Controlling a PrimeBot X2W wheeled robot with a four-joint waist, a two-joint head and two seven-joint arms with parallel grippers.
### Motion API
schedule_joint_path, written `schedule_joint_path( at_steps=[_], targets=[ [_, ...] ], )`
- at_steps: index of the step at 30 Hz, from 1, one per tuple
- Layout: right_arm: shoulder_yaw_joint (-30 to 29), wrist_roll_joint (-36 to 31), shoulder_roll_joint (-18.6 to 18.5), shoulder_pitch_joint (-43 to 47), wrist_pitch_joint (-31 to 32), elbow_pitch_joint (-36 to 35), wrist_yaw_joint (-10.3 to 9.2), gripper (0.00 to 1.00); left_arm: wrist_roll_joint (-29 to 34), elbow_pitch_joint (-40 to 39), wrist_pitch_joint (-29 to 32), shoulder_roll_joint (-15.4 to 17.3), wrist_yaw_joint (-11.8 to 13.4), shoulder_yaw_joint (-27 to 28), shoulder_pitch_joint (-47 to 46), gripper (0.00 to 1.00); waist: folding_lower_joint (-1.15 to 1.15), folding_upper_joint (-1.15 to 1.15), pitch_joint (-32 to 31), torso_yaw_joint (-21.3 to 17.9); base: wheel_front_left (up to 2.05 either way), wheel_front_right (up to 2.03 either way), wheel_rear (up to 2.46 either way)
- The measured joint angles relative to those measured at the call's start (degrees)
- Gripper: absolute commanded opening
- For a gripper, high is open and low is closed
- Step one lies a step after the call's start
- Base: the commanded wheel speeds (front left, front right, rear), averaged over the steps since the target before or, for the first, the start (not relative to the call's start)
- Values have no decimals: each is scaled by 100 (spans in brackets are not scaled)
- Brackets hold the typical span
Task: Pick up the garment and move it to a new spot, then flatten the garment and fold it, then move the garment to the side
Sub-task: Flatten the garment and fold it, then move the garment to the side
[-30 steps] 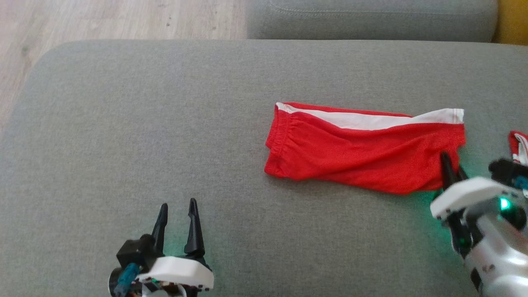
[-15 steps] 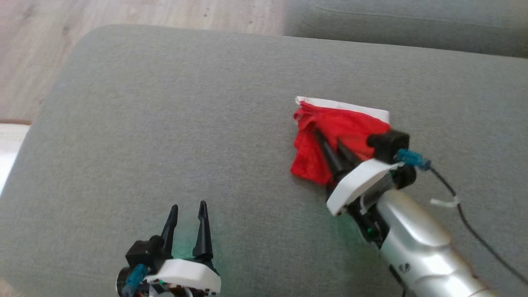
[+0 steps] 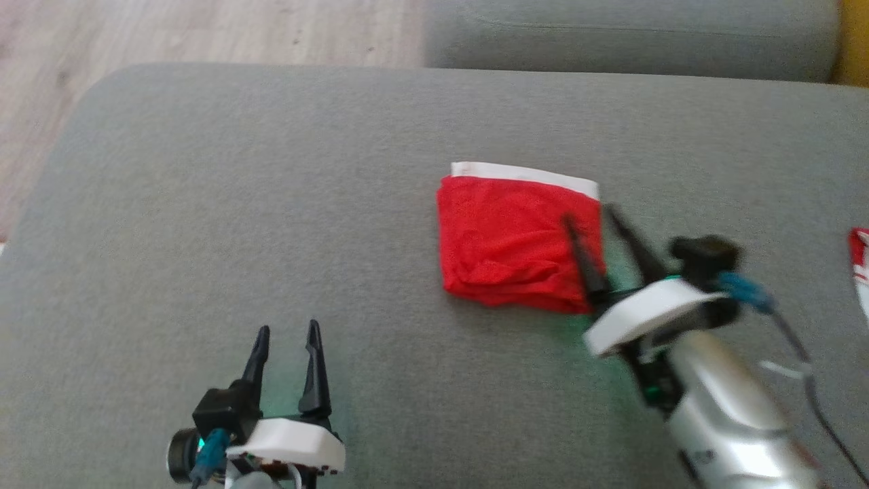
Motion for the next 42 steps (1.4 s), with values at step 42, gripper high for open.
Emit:
schedule_joint_path(
  at_steps=[42],
  targets=[
    [-1746,-1648,427,113,152,393,0,100,721,-332,0,16,148,-485,272,100,1,0,118,63,0,0,0]
  ],
)
